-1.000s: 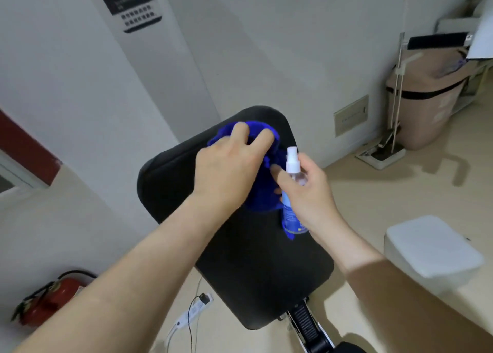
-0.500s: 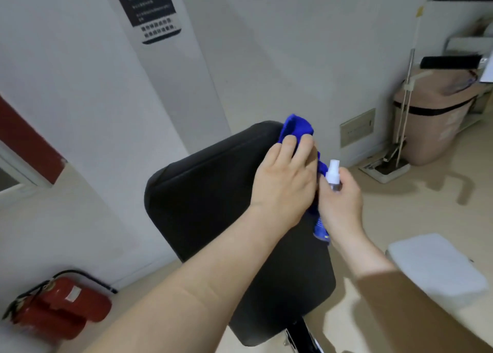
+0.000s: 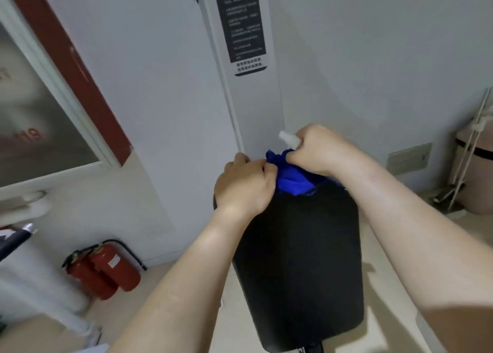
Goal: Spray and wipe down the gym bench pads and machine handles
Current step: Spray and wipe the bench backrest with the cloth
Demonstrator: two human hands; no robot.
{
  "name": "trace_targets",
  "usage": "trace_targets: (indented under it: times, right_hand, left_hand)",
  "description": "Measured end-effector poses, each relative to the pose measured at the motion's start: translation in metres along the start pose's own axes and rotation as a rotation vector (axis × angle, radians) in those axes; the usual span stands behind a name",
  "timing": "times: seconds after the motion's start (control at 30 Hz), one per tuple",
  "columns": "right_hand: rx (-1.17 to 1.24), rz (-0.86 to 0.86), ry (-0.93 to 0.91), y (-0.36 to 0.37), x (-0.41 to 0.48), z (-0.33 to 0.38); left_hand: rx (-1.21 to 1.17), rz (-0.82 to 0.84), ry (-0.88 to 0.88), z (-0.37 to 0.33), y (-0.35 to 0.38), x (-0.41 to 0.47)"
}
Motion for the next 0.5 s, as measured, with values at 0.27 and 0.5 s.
trace_targets:
  times: [0.27,0.5]
  right_hand:
    - [-0.134,0.131,-0.184,0.02,-0.018,0.094]
    - [0.045,-0.056,-0.173,0.035,-0.048,0.102]
  left_hand:
    - [-0.275,-0.166,-0.056,0.056,-0.032,-0.037]
    - [-0.507,-0.224,-0.153,0.081,-0.014,-0.075]
Point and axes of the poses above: each hand's wrist, its own x-axis towards the middle knuckle, its own y-axis out of the palm, z = x × y, the point moved 6 cm from there along x, towards the middle knuckle, and after that the axes turned 14 degrees about -x, right-handed, at the moved point
